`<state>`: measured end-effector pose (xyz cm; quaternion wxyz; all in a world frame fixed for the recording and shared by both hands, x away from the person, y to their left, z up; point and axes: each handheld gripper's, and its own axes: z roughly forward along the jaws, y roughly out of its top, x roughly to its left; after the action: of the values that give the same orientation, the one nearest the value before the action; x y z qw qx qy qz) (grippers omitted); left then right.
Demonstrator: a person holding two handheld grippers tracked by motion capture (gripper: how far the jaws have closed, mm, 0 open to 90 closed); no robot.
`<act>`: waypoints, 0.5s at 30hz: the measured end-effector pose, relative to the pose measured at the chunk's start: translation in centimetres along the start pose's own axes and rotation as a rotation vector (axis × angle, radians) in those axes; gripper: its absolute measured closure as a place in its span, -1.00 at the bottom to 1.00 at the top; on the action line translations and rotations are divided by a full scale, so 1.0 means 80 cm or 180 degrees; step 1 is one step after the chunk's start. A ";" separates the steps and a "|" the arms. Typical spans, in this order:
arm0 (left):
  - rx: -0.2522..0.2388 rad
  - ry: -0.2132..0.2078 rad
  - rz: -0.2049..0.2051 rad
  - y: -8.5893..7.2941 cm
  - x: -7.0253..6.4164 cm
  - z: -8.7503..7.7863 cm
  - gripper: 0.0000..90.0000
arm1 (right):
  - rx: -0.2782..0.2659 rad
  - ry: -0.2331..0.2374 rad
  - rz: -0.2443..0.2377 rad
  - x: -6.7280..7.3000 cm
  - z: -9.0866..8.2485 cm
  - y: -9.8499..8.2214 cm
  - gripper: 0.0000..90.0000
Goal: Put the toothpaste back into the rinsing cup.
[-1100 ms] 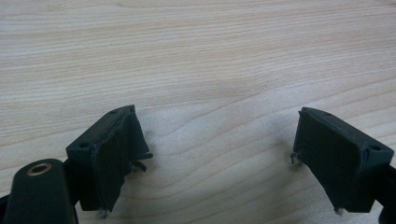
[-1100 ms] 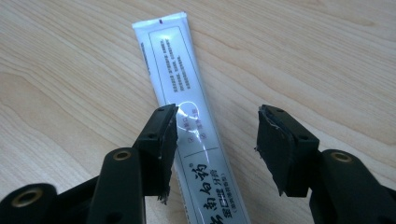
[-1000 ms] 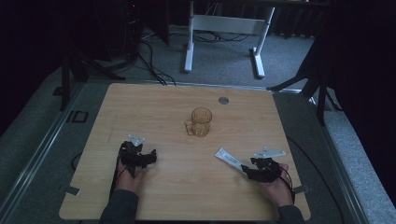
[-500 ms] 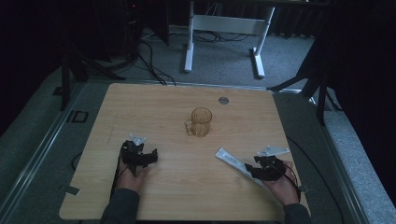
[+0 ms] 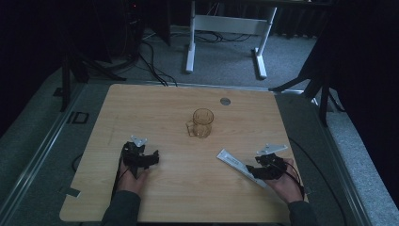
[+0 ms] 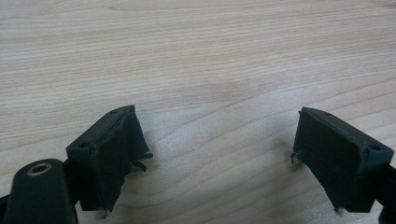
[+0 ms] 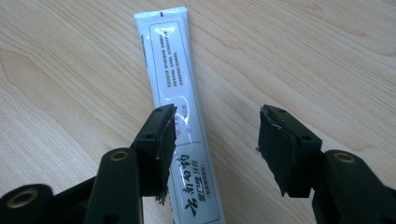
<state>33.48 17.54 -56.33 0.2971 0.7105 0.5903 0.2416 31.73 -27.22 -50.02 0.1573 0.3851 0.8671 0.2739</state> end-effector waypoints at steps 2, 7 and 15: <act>-0.0001 0.0000 -0.0002 0.000 0.000 0.000 -0.69 | 0.0013 0.0022 -0.0013 -0.001 0.000 0.002 0.03; -0.0001 0.0000 -0.0001 0.000 0.000 0.000 -0.69 | 0.0040 0.0062 -0.0032 -0.001 0.000 0.005 0.04; -0.0001 0.0000 -0.0001 0.000 0.000 0.000 -0.69 | 0.0151 0.0093 -0.0113 -0.002 0.001 0.014 0.07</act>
<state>33.48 17.54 -56.33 0.2973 0.7103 0.5905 0.2416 32.51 -26.73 -49.39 0.1402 0.3693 0.8823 0.2559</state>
